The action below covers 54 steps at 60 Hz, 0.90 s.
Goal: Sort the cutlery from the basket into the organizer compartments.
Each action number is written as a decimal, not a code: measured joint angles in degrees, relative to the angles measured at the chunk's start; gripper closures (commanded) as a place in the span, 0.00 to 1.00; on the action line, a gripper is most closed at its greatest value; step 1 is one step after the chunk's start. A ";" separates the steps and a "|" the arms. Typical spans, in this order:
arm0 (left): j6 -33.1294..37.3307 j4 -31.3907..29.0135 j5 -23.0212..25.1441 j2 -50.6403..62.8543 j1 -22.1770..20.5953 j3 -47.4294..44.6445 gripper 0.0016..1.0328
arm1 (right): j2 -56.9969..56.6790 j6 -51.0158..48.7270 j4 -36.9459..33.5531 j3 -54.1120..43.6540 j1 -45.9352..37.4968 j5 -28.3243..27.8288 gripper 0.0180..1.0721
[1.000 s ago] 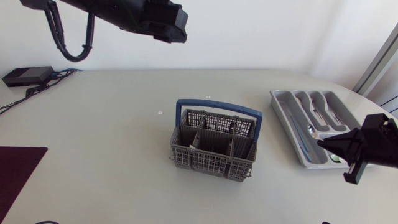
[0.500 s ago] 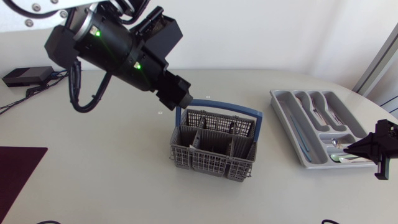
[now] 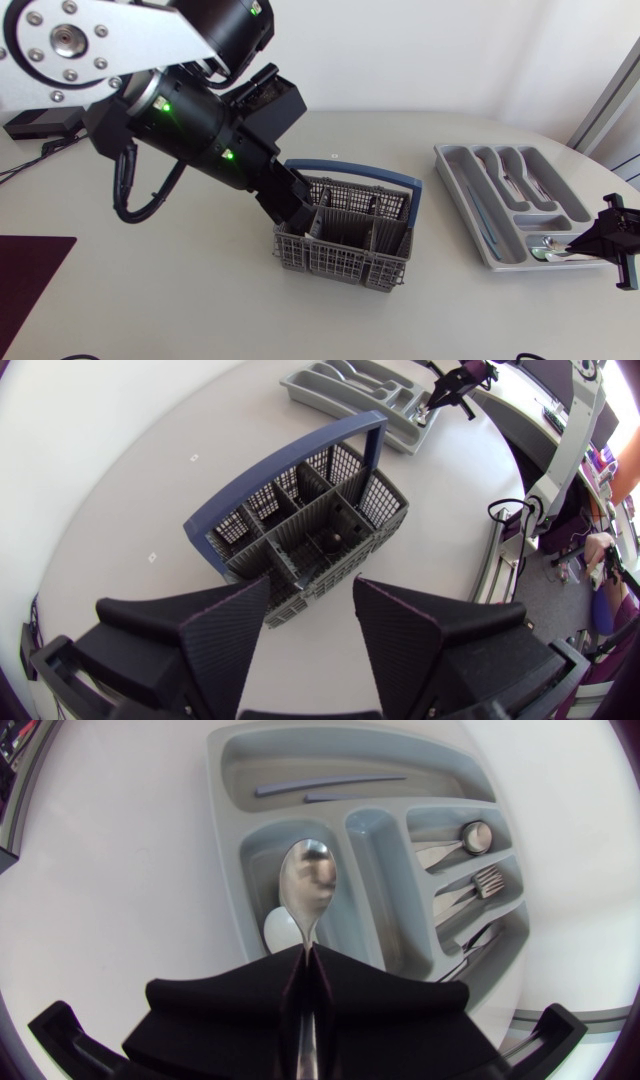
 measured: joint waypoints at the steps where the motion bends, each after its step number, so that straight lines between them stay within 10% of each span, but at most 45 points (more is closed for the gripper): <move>1: -0.02 0.00 0.13 0.00 -0.13 -0.04 0.44 | 0.20 -0.02 0.11 0.00 0.00 0.22 0.94; 19: -0.07 0.04 0.37 0.09 -1.81 -1.09 0.44 | 0.92 0.04 3.19 -0.66 1.14 1.95 0.59; 32: -1.11 0.04 0.37 1.77 -2.40 -2.40 0.44 | 0.00 1.79 3.52 -0.81 1.07 -0.48 0.15; 54: -3.76 0.04 0.37 7.23 0.33 -2.40 0.46 | -10.86 4.42 -4.48 -3.30 -0.31 -7.98 0.13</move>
